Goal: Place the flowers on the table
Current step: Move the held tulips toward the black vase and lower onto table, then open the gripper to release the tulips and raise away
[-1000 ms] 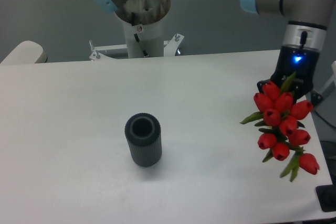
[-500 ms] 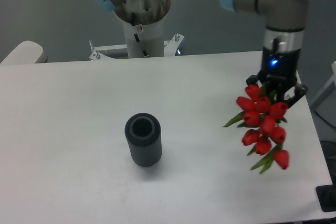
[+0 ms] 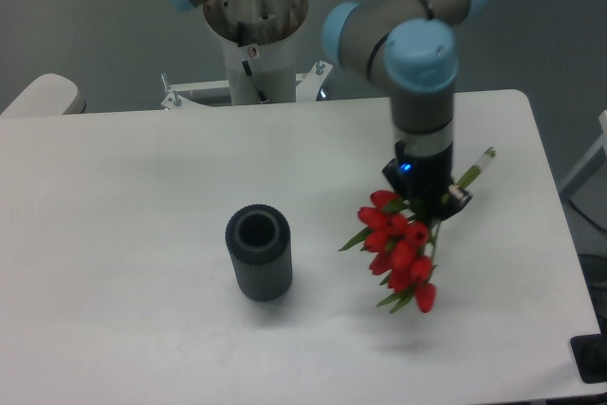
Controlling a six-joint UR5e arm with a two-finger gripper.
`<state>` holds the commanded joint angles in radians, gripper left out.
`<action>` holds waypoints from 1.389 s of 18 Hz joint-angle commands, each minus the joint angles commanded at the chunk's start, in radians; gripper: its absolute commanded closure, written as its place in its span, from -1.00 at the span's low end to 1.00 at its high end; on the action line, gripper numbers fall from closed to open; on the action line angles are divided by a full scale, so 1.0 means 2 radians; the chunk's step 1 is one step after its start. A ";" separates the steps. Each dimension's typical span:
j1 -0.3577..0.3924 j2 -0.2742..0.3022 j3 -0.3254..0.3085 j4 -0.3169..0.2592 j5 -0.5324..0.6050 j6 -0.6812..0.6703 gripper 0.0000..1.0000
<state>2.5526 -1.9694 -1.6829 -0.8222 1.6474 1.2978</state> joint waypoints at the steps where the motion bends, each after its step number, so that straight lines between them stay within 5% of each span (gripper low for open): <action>1: -0.002 -0.013 0.006 0.001 0.011 -0.001 0.50; 7: -0.007 -0.071 0.038 0.005 0.059 -0.020 0.50; 14: -0.002 -0.091 0.047 0.005 0.058 -0.025 0.44; 16: -0.002 -0.091 0.047 0.006 0.058 -0.026 0.01; 18: 0.000 -0.091 0.048 0.006 0.056 -0.025 -0.18; 20: 0.001 -0.088 0.052 0.006 0.055 -0.018 -0.66; 25: 0.002 -0.067 0.079 0.003 0.030 -0.004 -0.83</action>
<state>2.5572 -2.1031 -1.5250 -0.8160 1.7076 1.2899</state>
